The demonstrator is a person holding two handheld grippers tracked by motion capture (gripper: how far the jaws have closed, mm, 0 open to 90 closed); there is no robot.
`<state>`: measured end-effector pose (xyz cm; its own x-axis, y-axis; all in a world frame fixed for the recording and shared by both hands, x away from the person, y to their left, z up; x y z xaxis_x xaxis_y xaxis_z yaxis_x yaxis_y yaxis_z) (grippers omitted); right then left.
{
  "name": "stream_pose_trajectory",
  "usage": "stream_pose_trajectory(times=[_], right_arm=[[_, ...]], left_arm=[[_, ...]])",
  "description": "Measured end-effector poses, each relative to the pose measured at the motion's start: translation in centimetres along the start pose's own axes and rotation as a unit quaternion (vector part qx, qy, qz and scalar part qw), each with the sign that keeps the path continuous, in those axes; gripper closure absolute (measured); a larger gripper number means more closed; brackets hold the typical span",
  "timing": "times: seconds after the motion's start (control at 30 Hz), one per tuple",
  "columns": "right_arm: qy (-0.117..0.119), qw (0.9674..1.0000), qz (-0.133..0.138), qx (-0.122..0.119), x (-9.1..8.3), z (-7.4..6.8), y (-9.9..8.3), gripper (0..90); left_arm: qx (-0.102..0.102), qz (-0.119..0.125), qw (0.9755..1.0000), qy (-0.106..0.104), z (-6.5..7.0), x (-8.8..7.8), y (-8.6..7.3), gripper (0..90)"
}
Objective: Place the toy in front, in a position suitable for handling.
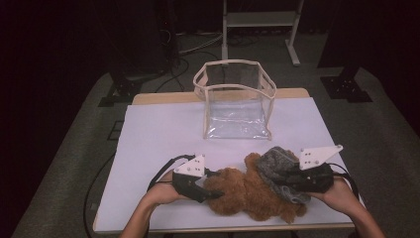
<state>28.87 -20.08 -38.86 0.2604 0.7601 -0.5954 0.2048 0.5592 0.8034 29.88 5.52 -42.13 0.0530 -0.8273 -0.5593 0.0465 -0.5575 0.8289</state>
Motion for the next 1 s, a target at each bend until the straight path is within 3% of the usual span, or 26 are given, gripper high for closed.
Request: stream_pose_trajectory(times=[0.13, 0.2, 0.23, 0.33, 0.37, 0.43, 0.53, 0.57, 0.8, 1.0], right_arm=[[0.005, 0.9996, 0.016, -0.024, 0.3, -0.7, 2.1, 78.6], [0.012, 0.9989, 0.015, -0.042, 1.3, -1.3, 3.4, 78.6], [0.019, 0.9982, 0.010, -0.057, 2.6, -1.7, 4.4, 78.5], [0.021, 0.9977, -0.002, -0.065, 4.0, -1.8, 4.8, 78.4], [0.020, 0.9973, -0.018, -0.069, 5.1, -1.7, 4.5, 78.4], [0.020, 0.9970, -0.028, -0.069, 5.5, -1.7, 4.2, 78.5], [0.009, 0.9965, -0.050, -0.066, 5.3, -1.2, 2.8, 78.9], [0.002, 0.9971, -0.054, -0.053, 4.5, -0.7, 1.8, 79.1], [-0.005, 0.9995, -0.032, -0.002, 2.6, 1.1, -0.7, 79.4], [-0.001, 0.9996, -0.030, 0.001, 2.4, 1.2, -1.0, 79.4]], left_arm=[[-0.004, 0.002, 1.0000, -0.003, -0.4, 0.7, 0.5, 45.7], [0.005, -0.006, 1.0000, -0.003, -0.6, 1.0, 0.9, 45.6], [0.011, -0.012, 0.9999, -0.002, -0.7, 1.3, 1.2, 45.6], [0.012, -0.014, 0.9998, -0.001, -0.8, 1.3, 1.3, 45.6], [0.010, -0.012, 0.9999, 0.001, -0.8, 1.3, 1.2, 45.1], [0.009, -0.012, 0.9999, 0.001, -0.9, 1.1, 1.0, 44.7], [0.003, -0.003, 1.0000, 0.007, -1.0, 0.8, 0.9, 41.9], [0.000, 0.001, 0.9999, 0.010, -1.0, 0.7, 0.9, 39.4], [-0.016, 0.011, 0.9997, 0.017, -1.3, 0.1, -0.7, 34.0], [-0.025, 0.035, 0.9991, 0.008, -1.7, 0.8, -1.7, 23.3]])
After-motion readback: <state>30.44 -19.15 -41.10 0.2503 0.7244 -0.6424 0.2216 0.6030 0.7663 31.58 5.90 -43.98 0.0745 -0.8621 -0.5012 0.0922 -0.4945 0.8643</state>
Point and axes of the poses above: each handheld gripper's, and its own axes: x roughly forward along the jaws, y roughly out of its top, z roughly to its right, the point moved 6 cm from there along x, roughly forward along the jaws, and after that the axes turned 1 degree about -z, right-handed, at the moved point
